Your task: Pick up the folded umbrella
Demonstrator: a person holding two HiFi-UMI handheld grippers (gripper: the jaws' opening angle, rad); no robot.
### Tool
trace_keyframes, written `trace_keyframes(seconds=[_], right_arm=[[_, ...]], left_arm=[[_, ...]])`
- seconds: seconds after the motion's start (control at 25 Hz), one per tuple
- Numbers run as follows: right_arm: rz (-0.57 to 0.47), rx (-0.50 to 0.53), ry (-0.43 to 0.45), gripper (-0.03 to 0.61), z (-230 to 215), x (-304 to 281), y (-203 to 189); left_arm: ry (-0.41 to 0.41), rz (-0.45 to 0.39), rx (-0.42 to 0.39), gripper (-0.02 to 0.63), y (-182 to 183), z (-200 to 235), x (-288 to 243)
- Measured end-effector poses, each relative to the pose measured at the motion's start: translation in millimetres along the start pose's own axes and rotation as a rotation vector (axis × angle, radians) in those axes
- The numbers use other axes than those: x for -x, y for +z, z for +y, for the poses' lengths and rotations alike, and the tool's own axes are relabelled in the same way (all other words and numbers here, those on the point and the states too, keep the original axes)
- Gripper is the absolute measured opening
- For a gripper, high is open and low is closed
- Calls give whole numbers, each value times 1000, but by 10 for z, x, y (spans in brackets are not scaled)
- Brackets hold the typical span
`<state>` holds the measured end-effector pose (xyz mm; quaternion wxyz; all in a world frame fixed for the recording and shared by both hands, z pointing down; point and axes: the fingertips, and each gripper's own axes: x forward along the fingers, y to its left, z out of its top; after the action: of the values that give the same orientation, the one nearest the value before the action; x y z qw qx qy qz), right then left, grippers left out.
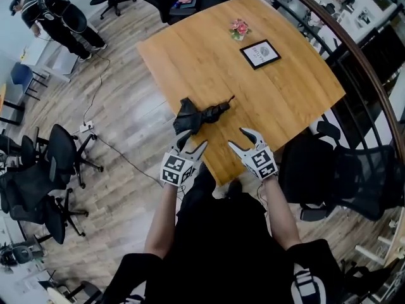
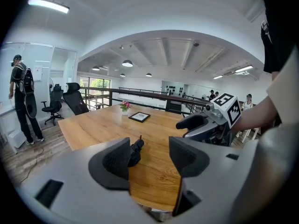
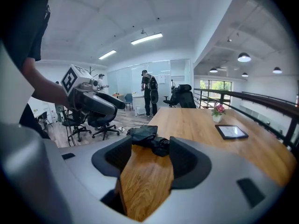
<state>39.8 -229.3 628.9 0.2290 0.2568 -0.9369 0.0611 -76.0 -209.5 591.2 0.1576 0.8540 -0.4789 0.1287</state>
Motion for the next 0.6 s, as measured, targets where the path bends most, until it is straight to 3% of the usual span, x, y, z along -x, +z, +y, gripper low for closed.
trace_keyframes(seconds=[0.44,0.6], right_arm=[[44,-18,-26,268,-74,-541,103],[64,-29,-41,268,-120,-636,80]], left_arm=[[-88,119,-31,288,-228,504,-365],[-97,164,-97,293,-375,621,-536]])
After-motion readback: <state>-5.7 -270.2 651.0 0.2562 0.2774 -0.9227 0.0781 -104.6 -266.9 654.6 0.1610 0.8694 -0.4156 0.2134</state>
